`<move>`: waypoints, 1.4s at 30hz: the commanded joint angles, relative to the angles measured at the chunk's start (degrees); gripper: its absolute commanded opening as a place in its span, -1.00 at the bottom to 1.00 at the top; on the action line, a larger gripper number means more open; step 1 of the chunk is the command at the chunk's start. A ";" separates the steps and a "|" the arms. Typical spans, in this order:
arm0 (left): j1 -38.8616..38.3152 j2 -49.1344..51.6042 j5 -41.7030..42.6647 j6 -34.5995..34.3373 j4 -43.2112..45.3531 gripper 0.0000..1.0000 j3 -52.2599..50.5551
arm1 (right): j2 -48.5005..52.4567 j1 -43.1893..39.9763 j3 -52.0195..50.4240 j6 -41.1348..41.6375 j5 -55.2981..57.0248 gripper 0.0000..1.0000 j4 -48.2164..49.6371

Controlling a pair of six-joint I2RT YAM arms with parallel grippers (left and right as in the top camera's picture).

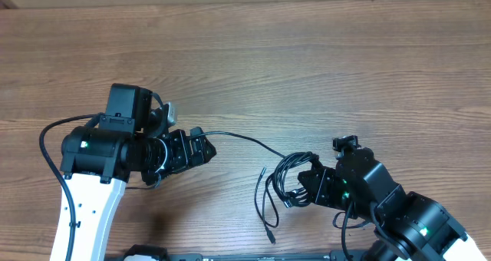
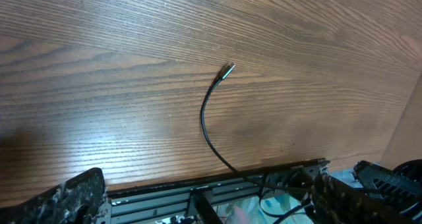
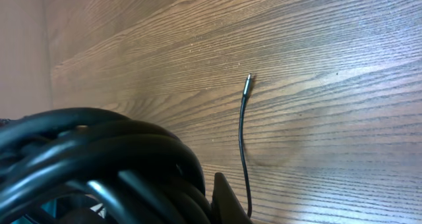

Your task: Untangle cables

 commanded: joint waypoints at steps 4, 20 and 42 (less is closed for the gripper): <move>0.57 -0.17 -0.13 4.68 0.22 1.00 1.29 | 0.09 0.09 0.87 1.66 0.79 -0.92 1.44; 0.57 -21.84 1.16 12.57 4.20 1.00 1.11 | 2.62 0.09 0.87 1.66 0.74 -0.92 5.22; 0.57 -24.33 10.40 11.21 6.38 1.00 -11.67 | 4.46 0.09 0.87 3.17 0.09 -0.92 5.42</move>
